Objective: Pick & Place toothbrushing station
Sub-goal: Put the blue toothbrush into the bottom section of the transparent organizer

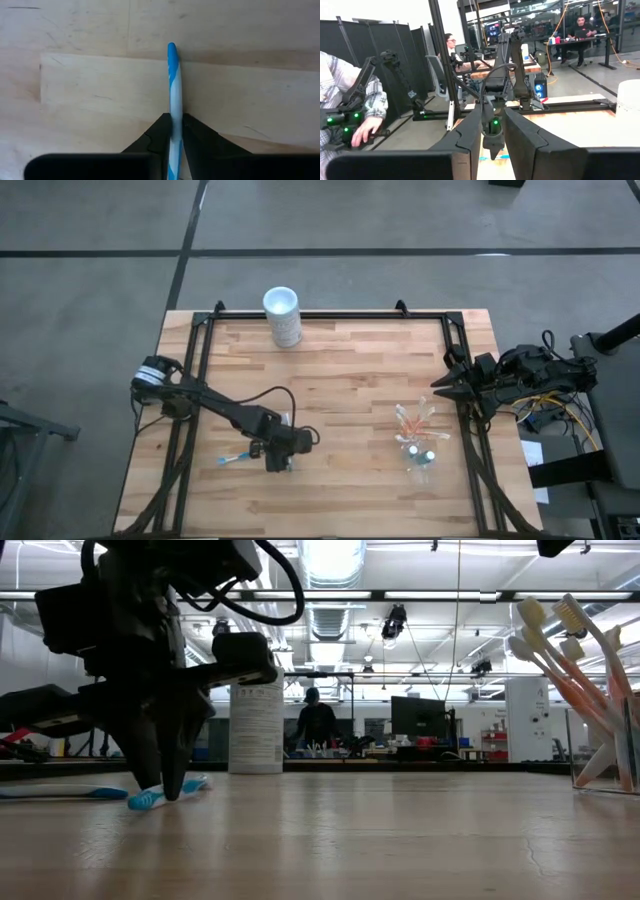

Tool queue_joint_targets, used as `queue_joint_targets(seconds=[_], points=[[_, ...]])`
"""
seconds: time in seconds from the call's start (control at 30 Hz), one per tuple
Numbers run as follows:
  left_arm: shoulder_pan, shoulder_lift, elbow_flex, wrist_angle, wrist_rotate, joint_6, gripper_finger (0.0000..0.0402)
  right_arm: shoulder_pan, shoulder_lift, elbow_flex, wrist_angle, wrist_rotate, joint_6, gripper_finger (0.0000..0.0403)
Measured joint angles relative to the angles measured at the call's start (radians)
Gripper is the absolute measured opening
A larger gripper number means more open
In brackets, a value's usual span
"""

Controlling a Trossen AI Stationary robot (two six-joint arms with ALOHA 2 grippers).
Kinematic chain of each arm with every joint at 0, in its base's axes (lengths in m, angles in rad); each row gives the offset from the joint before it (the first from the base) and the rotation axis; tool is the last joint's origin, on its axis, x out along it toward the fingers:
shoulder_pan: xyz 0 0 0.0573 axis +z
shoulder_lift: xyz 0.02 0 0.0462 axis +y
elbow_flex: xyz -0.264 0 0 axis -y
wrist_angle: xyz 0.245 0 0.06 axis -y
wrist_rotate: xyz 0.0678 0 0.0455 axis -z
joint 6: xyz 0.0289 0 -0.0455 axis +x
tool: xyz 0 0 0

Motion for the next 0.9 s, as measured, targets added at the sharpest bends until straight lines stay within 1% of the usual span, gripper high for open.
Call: queue_joint_targets(seconds=[0.17, 0.4, 0.53, 0.67, 0.83, 0.9], points=[[-0.002, 0.000, 0.005, 0.008, -0.034, -0.002, 0.0065, 0.000, 0.000, 0.000, 0.000, 0.000, 0.000, 0.0083], [0.000, 0.000, 0.005, 0.020, -0.048, -0.115, 0.0065, 0.000, 0.000, 0.000, 0.000, 0.000, 0.000, 0.0080], [0.000, -0.004, 0.005, 0.026, -0.066, -0.127, 0.0065, 0.000, 0.000, 0.000, 0.000, 0.000, 0.000, 0.0072], [0.002, -0.015, 0.005, 0.034, -0.125, -0.126, 0.0065, 0.000, 0.000, 0.000, 0.000, 0.000, 0.000, 0.0068], [0.000, -0.019, 0.005, 0.048, -0.217, -0.131, 0.0065, 0.000, 0.000, 0.000, 0.000, 0.000, 0.000, 0.0073], [0.000, -0.019, 0.005, 0.048, -0.223, -0.129, 0.0065, 0.000, 0.000, 0.000, 0.000, 0.000, 0.000, 0.0076]])
